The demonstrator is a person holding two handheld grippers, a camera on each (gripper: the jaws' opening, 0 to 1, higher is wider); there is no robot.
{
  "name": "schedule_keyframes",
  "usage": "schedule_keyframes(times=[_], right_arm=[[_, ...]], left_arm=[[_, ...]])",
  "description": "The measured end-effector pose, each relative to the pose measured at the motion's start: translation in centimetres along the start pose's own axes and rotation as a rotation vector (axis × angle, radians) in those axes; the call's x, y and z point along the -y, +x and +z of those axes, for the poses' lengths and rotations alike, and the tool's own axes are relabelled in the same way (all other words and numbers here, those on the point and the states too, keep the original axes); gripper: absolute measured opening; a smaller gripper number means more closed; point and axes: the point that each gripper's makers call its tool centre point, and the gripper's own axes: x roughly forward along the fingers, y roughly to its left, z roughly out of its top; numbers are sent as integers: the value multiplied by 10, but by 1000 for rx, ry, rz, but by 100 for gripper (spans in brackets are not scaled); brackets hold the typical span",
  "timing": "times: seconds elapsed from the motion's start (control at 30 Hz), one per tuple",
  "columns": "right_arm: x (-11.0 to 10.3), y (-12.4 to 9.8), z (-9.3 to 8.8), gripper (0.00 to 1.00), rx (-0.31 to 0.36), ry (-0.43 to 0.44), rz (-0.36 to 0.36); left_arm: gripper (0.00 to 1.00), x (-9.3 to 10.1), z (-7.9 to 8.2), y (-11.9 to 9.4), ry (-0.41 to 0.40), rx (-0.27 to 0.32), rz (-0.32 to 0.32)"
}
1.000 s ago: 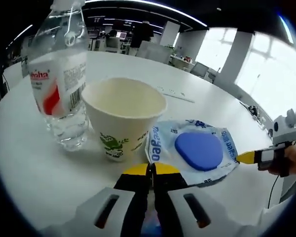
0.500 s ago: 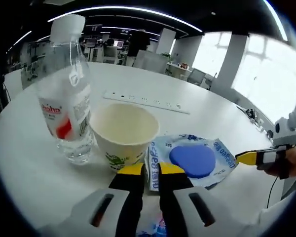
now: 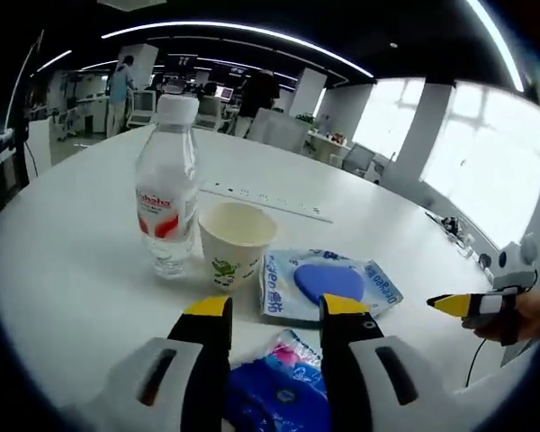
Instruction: Arrange the tabletop items into an orderly group along one side of the table until the central work area is clear of visible clutter.
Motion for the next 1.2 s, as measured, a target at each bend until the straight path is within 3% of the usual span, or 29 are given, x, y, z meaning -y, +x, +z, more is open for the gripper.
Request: schedule_keyframes(times=[0.3,0.53,0.97,1.2], right_arm=[[-11,-12,1,50,3,3,20],[-15,-23,-11,51,-15,25,29],[-20,-27,-20,50,-39,42,42],[-20,-28,-29,50,-61,60,41]], left_arm=[[42,-1,7,-23,-9,40,2],[42,2,1,-32,-17,37,-6],[41,-2,0,-41,-41,48,6],[40,-3,-7,-42,-29,21,7]])
